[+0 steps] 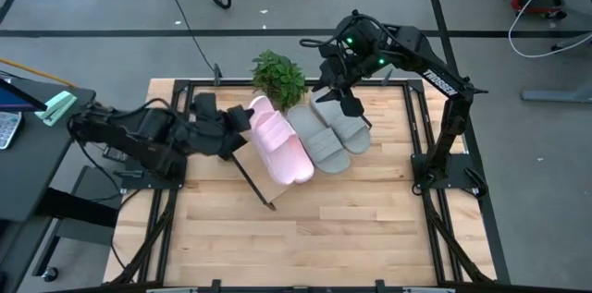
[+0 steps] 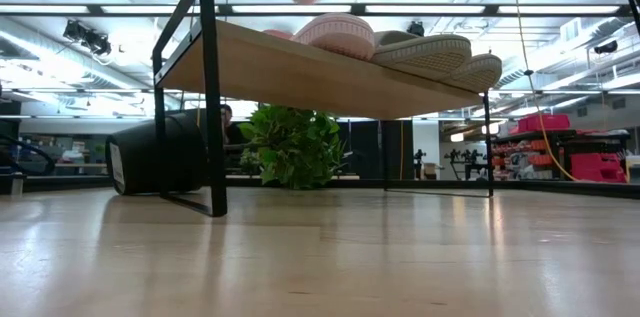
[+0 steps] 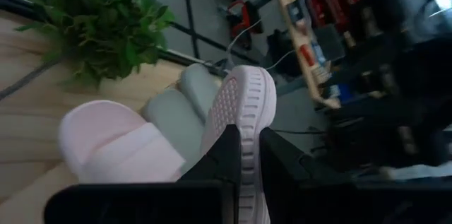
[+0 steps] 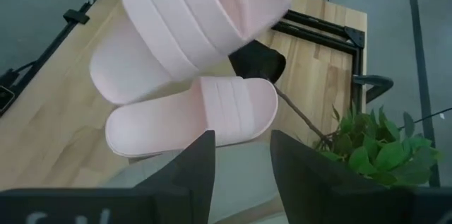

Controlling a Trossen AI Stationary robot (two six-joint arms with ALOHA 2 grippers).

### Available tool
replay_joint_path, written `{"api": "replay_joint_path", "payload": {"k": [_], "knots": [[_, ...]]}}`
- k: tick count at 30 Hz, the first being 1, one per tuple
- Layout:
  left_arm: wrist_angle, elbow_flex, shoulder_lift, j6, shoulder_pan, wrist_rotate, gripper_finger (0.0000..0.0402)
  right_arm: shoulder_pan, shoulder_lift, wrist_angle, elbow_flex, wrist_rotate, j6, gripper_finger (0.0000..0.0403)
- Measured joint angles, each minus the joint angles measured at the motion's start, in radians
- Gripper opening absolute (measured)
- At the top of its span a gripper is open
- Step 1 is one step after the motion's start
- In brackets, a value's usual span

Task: Pick and place slides into the shelf
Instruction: Put the pink slides on the shelf

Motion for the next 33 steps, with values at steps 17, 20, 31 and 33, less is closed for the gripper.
{"api": "replay_joint_path", "payload": {"k": [17,20,31,33], "knots": [[-0.038,-0.065,-0.018,-0.179,-0.181,-0.240,0.0036,0.000,-0.001,0.009,0.000,-0.002,0.006,0.0142],[0.041,-0.188,-0.051,-0.263,-0.207,-0.252,0.0036,0.000,-0.001,0.009,0.000,-0.002,0.006,0.0142],[0.823,-0.679,-0.332,0.087,-0.244,-0.301,0.0036,0.000,-0.001,0.011,0.000,-0.002,0.029,0.0142],[0.944,-0.763,-0.385,0.166,-0.240,-0.271,0.0035,0.000,-0.001,0.011,0.000,-0.002,0.047,0.0142]]}}
